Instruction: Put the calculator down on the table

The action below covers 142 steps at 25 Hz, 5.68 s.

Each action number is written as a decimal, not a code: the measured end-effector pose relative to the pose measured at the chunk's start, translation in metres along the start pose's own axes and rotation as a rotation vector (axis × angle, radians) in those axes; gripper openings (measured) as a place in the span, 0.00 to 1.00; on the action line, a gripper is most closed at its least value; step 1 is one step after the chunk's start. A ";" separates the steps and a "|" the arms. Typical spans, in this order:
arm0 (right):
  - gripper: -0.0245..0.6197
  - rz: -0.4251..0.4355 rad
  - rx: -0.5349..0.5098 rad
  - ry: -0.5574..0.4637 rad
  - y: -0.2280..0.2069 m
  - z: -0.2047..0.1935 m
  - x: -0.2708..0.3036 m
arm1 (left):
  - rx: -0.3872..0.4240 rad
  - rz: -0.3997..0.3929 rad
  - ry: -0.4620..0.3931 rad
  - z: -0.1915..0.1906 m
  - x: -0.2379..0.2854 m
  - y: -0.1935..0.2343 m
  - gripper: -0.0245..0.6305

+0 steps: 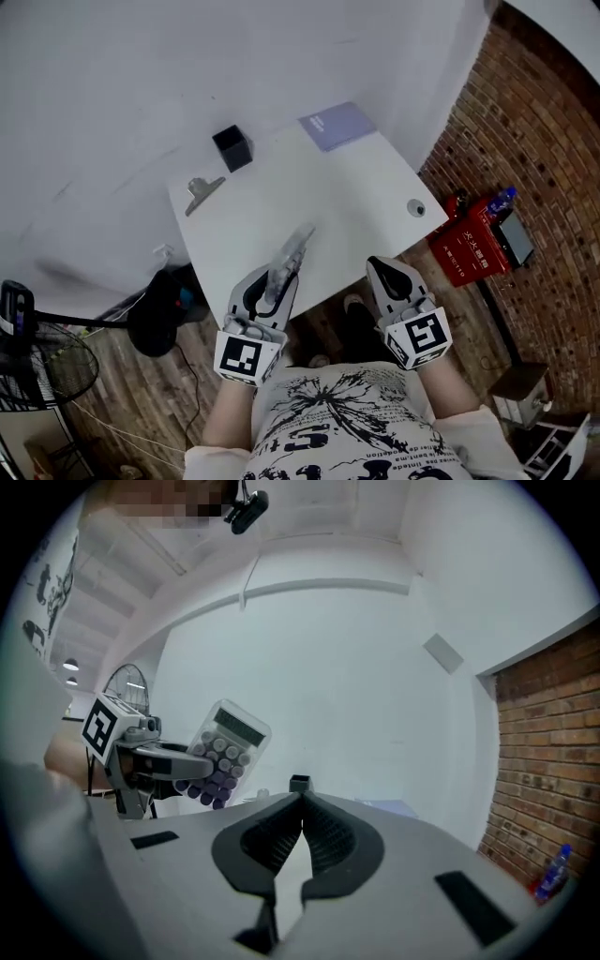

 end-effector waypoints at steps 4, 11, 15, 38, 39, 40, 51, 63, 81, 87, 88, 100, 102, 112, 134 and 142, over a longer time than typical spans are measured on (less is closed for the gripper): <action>0.06 0.093 -0.009 -0.019 -0.027 0.002 0.051 | 0.007 0.107 -0.044 0.007 0.031 0.018 0.26; 0.06 0.223 -0.023 -0.017 -0.075 0.012 0.144 | -0.028 0.287 -0.035 0.014 0.085 0.057 0.26; 0.06 0.297 -0.056 -0.006 -0.090 0.005 0.186 | -0.071 0.372 -0.054 0.005 0.115 0.075 0.26; 0.06 0.504 -0.080 0.166 -0.092 -0.085 0.303 | -0.501 0.376 0.189 -0.150 0.206 0.124 0.26; 0.06 0.508 -0.083 0.168 -0.090 -0.088 0.304 | -0.515 0.377 0.189 -0.155 0.207 0.125 0.26; 0.06 0.511 -0.085 0.171 -0.088 -0.091 0.305 | -0.531 0.379 0.187 -0.160 0.207 0.127 0.26; 0.06 0.518 -0.102 0.181 -0.083 -0.094 0.310 | -0.706 0.446 0.148 -0.191 0.200 0.141 0.26; 0.06 0.560 -0.094 0.172 -0.064 -0.089 0.312 | -0.764 0.534 0.131 -0.201 0.189 0.150 0.29; 0.06 0.573 -0.108 0.193 -0.045 -0.097 0.314 | -0.792 0.594 0.255 -0.225 0.156 0.162 0.38; 0.06 0.547 -0.107 0.191 -0.046 -0.093 0.310 | -0.716 0.589 0.265 -0.205 0.151 0.164 0.41; 0.06 0.540 -0.105 0.187 -0.047 -0.091 0.309 | -0.688 0.593 0.258 -0.197 0.149 0.165 0.41; 0.06 0.472 -0.091 0.103 -0.064 -0.051 0.290 | -0.316 0.546 0.166 -0.062 0.137 0.160 0.29; 0.06 0.476 -0.083 0.092 -0.066 -0.043 0.284 | -0.253 0.524 0.154 -0.042 0.137 0.153 0.27; 0.06 0.460 -0.069 0.009 -0.085 -0.011 0.249 | -0.036 0.476 0.074 0.018 0.130 0.117 0.07; 0.06 0.406 -0.044 -0.053 -0.102 0.000 0.240 | -0.050 0.424 0.053 0.018 0.144 0.115 0.06; 0.06 0.404 -0.011 -0.059 -0.102 0.000 0.249 | -0.080 0.430 0.020 0.015 0.149 0.119 0.06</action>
Point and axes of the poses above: the fingertips, and each gripper's own axes: x forward along the fingers, y to its left, z out of its top, the point moved 5 cm from there along -x, backward along the fingers, and after that the axes turned 15 degrees about -z, right-handed, at the moved point
